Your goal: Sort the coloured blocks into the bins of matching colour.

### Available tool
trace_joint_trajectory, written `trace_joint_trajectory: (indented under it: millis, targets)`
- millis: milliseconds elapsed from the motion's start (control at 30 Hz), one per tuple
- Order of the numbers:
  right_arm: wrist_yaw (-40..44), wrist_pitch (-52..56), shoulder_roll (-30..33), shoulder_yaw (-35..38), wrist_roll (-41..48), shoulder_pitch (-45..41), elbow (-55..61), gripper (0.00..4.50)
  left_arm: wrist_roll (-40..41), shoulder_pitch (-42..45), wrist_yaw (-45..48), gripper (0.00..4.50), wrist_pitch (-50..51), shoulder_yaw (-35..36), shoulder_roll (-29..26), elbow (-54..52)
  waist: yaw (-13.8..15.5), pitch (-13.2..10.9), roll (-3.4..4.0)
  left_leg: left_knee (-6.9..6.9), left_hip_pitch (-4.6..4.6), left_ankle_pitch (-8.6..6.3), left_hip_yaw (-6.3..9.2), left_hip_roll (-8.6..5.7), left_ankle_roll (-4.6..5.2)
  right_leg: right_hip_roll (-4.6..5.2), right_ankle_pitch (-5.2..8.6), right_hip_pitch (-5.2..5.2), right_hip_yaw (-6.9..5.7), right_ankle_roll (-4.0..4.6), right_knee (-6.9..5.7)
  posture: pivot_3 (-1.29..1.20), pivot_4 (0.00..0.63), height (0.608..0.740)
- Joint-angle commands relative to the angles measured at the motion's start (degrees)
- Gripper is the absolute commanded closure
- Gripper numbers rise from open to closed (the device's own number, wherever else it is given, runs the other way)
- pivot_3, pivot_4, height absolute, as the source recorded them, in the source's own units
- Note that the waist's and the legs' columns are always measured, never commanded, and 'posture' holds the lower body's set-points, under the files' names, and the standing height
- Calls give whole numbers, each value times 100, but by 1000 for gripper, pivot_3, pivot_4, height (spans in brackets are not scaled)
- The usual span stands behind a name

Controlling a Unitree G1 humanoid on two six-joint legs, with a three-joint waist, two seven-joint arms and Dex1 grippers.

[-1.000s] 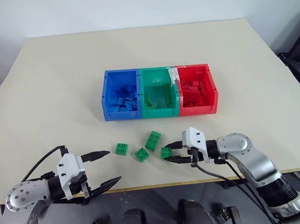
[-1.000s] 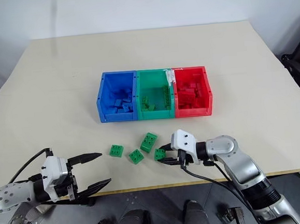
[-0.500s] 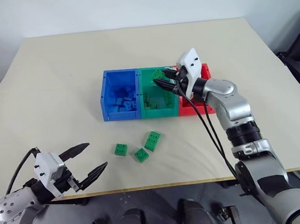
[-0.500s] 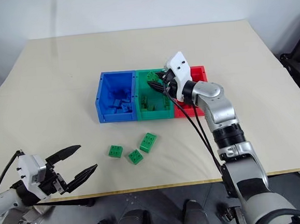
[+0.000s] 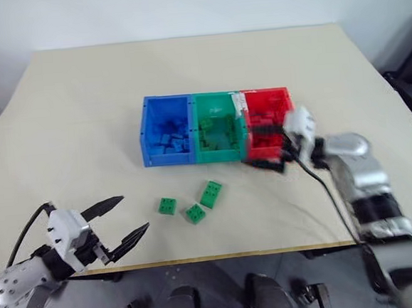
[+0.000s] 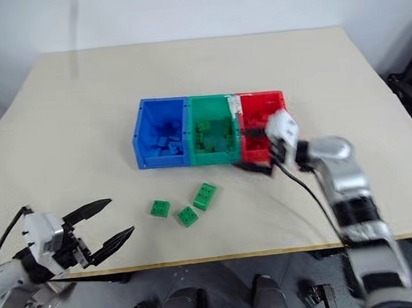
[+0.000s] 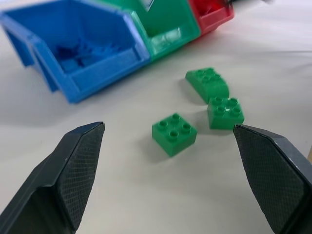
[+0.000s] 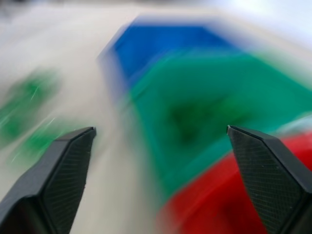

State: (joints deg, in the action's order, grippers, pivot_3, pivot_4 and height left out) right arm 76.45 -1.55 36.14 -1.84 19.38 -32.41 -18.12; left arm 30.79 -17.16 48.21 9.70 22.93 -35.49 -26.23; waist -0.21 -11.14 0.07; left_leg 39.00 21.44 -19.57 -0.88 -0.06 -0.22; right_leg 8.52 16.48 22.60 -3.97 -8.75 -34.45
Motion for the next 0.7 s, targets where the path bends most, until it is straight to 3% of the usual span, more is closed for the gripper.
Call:
trace_joint_trajectory:
  millis: [33, 200, 300, 500, 700]
  targets:
    - [642, -654, 474, 105, -57, 270, 78, 19, -30, 344, 240, 0, -68, -352, -109, 90, 2, -1, 1, 2, -3, 0, -8, 1, 0, 0, -3, -1, 1, -6, 4, 0, 150, 740]
    - [877, -929, 557, -8, -120, 334, -247, 19, -217, 1217, 341, 0, 78, -1192, -60, 370, -62, -1, 1, 5, -31, 4, -39, 19, -7, -3, -6, -8, 5, -11, -5, 0, 150, 740]
    - [980, -719, 335, -286, -143, 64, -170, 19, -176, 1439, 384, 0, 197, -1322, -125, 426, -133, -1, 1, 5, -31, 7, -39, 22, -12, -4, -6, -4, 6, -10, -9, 0, 150, 740]
    - [1087, 32, -224, -942, -288, -833, -58, 19, -195, 1046, 359, 0, 83, -805, -271, 412, -172, -3, 5, 4, -27, 5, -43, 32, -18, -7, -5, 7, 8, -9, -9, 0, 150, 740]
    - [1315, -812, -1090, -1890, -1020, -1643, -562, 19, -165, 286, 142, 0, 26, -96, -192, 193, -132, -3, 4, 6, -20, 2, -29, 28, -19, -4, -4, 7, 4, -8, -8, 0, 150, 740]
